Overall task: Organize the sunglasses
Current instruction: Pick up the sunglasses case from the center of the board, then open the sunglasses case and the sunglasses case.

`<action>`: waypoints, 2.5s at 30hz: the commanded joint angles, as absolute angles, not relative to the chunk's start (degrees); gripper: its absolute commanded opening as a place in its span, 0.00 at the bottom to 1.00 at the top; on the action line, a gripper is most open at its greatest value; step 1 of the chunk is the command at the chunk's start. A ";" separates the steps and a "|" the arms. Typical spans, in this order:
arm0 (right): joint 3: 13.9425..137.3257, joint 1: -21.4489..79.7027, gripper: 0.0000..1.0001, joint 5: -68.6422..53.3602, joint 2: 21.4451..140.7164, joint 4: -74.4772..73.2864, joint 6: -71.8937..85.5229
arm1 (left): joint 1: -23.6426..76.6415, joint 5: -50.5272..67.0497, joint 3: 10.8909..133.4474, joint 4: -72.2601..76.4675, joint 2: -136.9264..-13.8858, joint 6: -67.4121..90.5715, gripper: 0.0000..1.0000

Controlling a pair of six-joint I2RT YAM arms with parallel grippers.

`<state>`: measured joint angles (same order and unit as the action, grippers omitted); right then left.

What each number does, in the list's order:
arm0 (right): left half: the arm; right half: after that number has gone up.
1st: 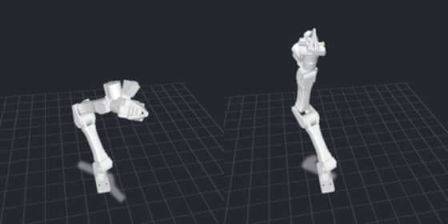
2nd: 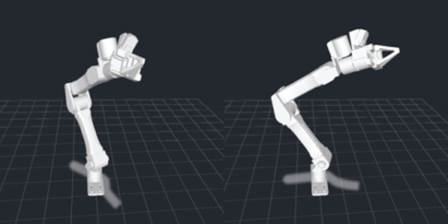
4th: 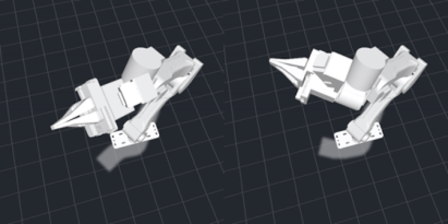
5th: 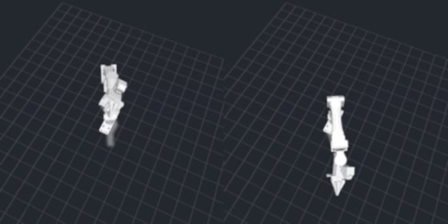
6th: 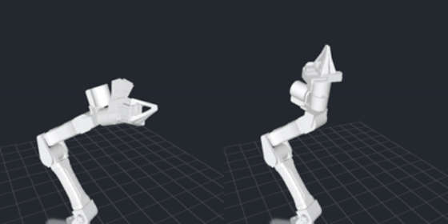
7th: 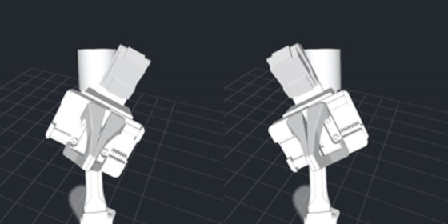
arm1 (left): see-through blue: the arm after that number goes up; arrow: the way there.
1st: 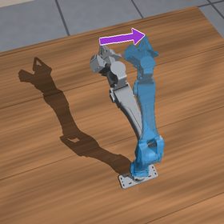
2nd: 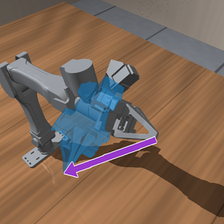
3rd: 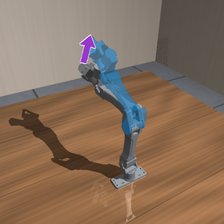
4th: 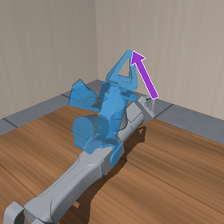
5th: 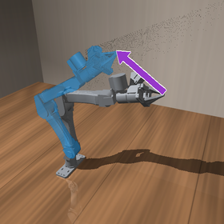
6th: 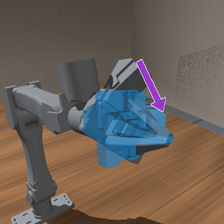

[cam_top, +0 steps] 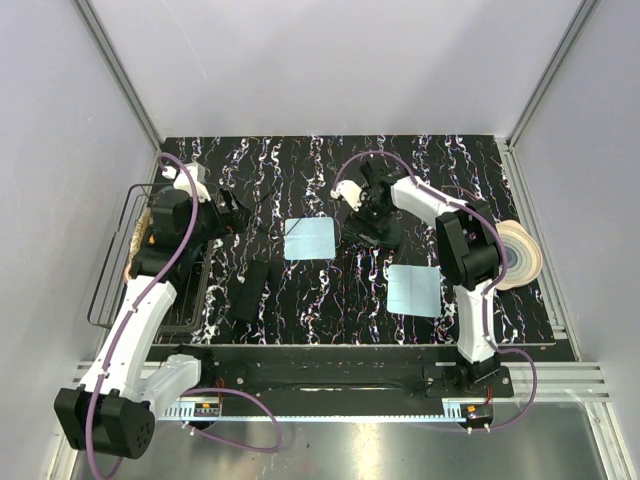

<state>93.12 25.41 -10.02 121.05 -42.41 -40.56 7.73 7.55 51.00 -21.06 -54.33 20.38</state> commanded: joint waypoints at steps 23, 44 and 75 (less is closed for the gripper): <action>88.16 25.93 0.35 -10.28 115.76 -32.71 -23.57 | 7.74 2.71 52.47 -18.63 -52.29 23.64 0.99; 83.49 25.84 0.00 -32.85 85.26 -10.30 15.81 | 11.16 36.89 58.26 9.29 -59.76 36.65 0.99; 79.54 26.89 0.00 -61.53 79.28 17.05 39.55 | 23.20 51.68 69.62 34.36 -70.06 44.47 0.99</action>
<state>79.11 26.09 -61.65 80.14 15.18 40.80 22.26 48.29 69.28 25.76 -71.35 42.59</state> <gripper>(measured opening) 0.799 0.988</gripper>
